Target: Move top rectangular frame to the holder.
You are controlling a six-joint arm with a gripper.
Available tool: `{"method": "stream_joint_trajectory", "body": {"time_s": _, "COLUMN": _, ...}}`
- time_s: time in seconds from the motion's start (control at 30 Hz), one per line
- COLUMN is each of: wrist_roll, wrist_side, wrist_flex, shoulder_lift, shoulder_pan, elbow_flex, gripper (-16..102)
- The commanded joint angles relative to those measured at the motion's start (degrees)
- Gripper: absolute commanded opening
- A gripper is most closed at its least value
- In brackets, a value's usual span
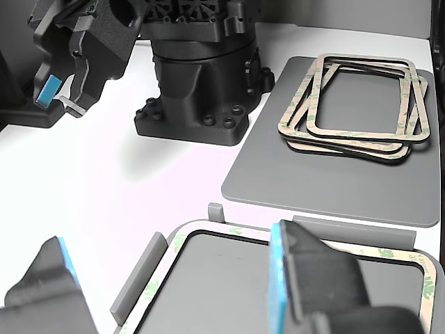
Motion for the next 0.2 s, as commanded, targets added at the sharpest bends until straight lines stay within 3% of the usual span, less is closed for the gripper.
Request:
{"method": "stream_joint_trajectory", "body": {"time_s": 0.0, "wrist_roll": 0.09, "wrist_side": 0.09, "wrist_flex": -0.44, "shoulder_lift": 1.32, "shoulder_pan": -0.88, "elbow_flex": -1.14, "gripper": 100}}
{"method": "stream_joint_trajectory", "body": {"time_s": 0.17, "wrist_roll": 0.09, "wrist_side": 0.09, "wrist_flex": -0.44, "shoulder_lift": 1.32, "shoulder_pan": -0.88, "elbow_flex": -1.14, "gripper": 100}}
